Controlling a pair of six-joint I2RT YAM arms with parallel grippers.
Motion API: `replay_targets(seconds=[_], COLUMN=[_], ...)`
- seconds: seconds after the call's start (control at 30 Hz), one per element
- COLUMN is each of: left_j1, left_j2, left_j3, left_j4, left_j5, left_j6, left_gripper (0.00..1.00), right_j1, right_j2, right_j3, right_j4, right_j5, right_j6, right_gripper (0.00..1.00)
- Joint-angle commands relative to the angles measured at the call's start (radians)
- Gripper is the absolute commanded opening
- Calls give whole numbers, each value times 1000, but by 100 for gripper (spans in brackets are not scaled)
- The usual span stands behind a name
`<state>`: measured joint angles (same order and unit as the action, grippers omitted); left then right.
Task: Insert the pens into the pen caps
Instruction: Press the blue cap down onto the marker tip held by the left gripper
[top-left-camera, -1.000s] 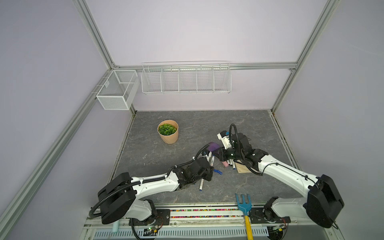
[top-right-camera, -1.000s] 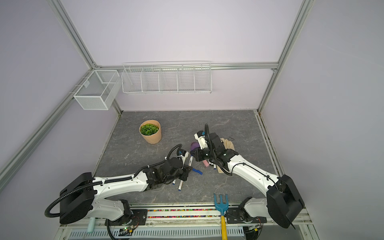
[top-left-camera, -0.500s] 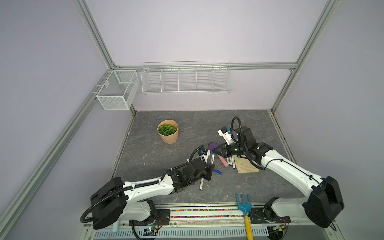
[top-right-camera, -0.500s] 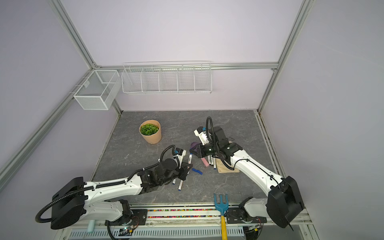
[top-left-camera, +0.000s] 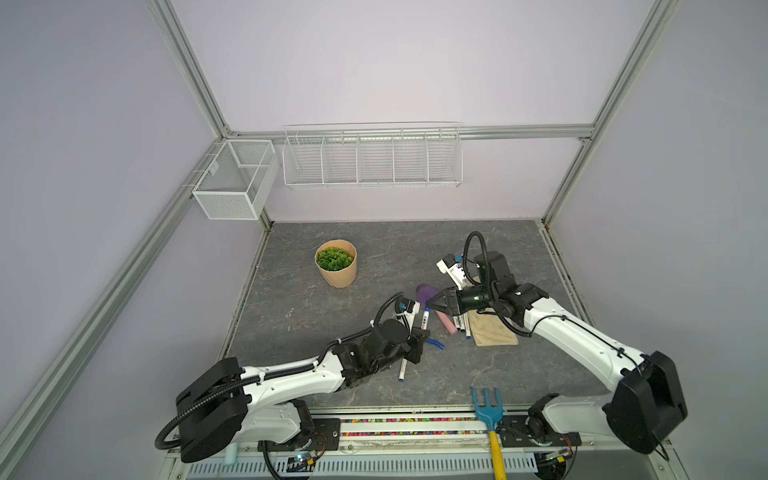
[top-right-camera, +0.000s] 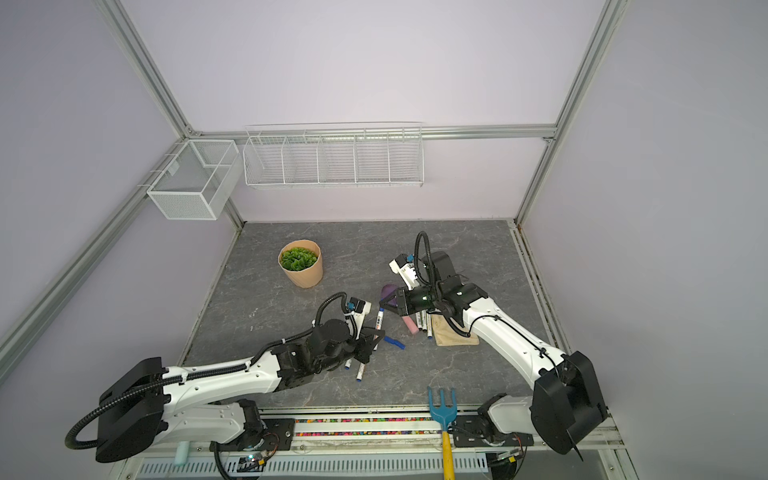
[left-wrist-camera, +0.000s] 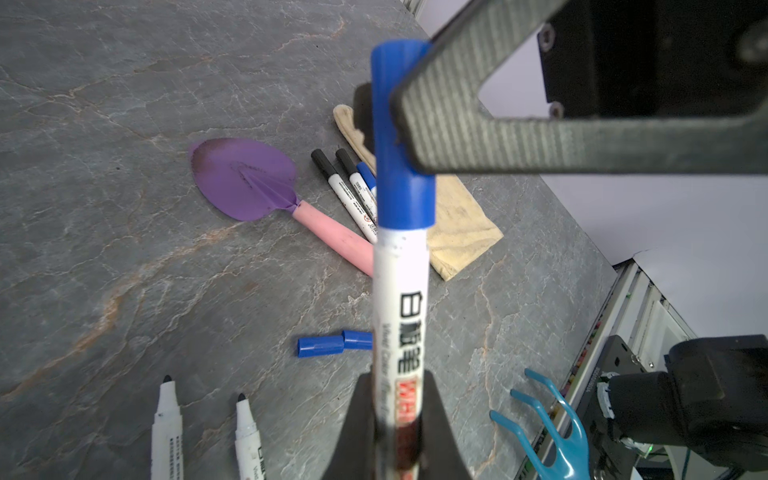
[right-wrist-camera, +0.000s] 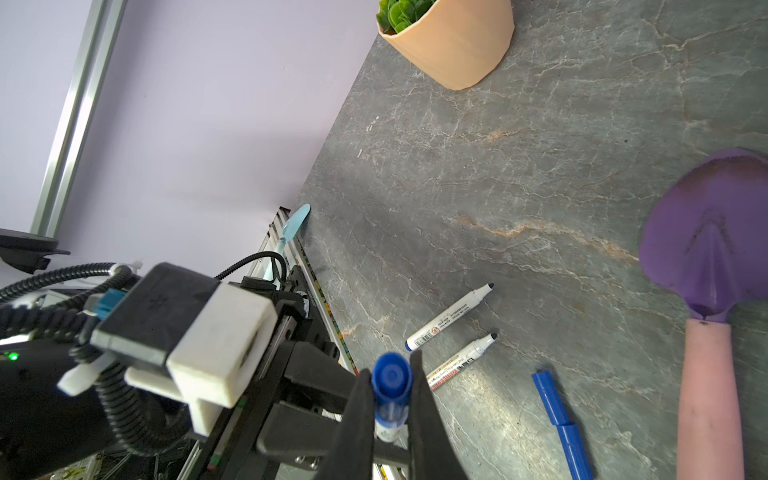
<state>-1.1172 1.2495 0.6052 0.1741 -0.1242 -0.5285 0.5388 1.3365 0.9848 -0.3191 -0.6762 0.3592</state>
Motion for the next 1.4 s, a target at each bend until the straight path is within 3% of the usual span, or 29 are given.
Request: replay_targets(seconds=[0.0,0.17,0.33,0.77,0.97,1.37], left_j1=[39,49,61,110,111,125], left_j2=[-12,-11,-10,29,38,-16], left_j3=[22,31,47,123,123,143], left_j4=[165,168,168,171,160,158], left_j5=[-73,-65,-60,-26,-18,-46], left_j6=[-4,-2,8,56,56,98], left_gripper=[0,0,0,0,0,0], right_j1=[67,109,134,118,118,207], right_j2=[1,2,7,28,42,156], right_j3=[-23,-1,-2,29,26,58], right_j4=[-257,-350,-373,-378,-383,-560], right_j5=[-94,15,27,-170,-204,110], right_j6=[-62,-120,-129,-76,-77,-162], right_gripper=[7,7,7,7,7,7])
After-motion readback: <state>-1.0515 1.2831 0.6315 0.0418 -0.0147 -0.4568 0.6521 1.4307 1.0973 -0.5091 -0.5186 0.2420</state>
